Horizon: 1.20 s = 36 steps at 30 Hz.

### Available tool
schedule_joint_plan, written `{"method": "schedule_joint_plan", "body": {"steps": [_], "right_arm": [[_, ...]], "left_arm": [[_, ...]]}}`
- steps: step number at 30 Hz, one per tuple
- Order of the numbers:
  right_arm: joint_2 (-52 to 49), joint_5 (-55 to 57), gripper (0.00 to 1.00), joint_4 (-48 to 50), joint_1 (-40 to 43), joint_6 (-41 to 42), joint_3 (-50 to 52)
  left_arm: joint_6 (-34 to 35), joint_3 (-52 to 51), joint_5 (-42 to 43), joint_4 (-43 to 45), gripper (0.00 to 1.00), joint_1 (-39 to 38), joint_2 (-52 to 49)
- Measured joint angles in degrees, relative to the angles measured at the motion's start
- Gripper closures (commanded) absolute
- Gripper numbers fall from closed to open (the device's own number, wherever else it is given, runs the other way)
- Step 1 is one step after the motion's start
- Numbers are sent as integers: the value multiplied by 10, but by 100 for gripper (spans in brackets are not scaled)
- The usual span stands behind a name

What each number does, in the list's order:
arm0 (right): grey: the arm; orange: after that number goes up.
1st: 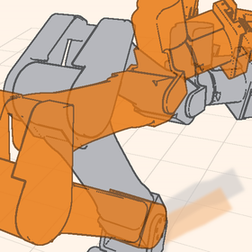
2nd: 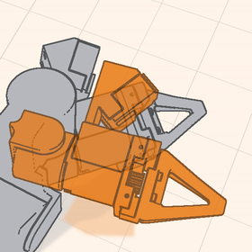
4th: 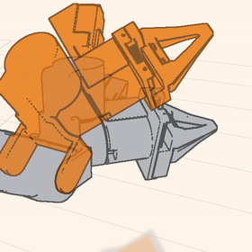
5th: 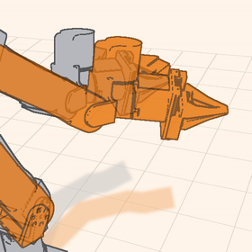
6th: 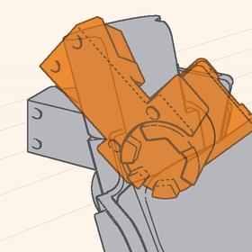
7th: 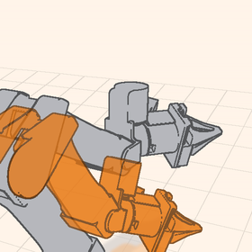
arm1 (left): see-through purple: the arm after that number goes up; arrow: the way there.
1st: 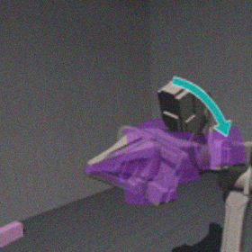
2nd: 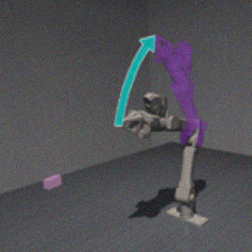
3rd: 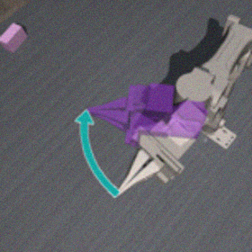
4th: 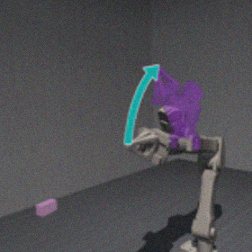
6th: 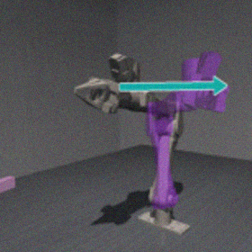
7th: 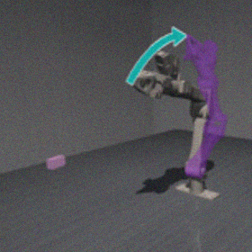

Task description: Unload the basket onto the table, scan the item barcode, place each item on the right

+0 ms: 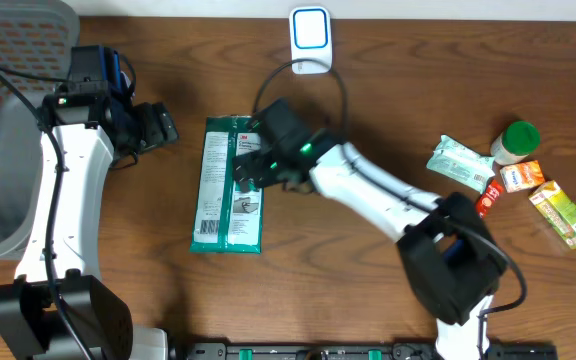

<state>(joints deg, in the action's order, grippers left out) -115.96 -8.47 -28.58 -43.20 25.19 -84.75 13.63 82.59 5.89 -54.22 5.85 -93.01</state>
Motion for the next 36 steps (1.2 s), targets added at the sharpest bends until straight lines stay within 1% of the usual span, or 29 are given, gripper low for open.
{"method": "schedule_joint_plan", "body": {"steps": [4, 8, 10, 13, 18, 24, 32, 36], "right_arm": [[-19, 82, 1, 23, -41, 10, 0], [-63, 148, 1, 46, -62, 19, 0], [-84, 176, 1, 46, -68, 24, 0], [-84, 186, 1, 23, -67, 46, -4], [-72, 181, 1, -48, -39, 76, -7], [-61, 163, 1, -113, 7, 81, -7], [-60, 121, 1, -117, 25, 29, -7], [-58, 89, 1, -120, 38, 15, -8]], "left_arm": [[0, 0, 0, 0, 8, 0, 0], [0, 0, 0, 0, 8, 0, 0], [0, 0, 0, 0, 8, 0, 0], [0, 0, 0, 0, 8, 0, 0], [0, 0, 0, 0, 7, 0, 0], [0, 0, 0, 0, 8, 0, 0], [0, 0, 0, 0, 8, 0, 0], [0, 0, 0, 0, 7, 0, 0]]}}
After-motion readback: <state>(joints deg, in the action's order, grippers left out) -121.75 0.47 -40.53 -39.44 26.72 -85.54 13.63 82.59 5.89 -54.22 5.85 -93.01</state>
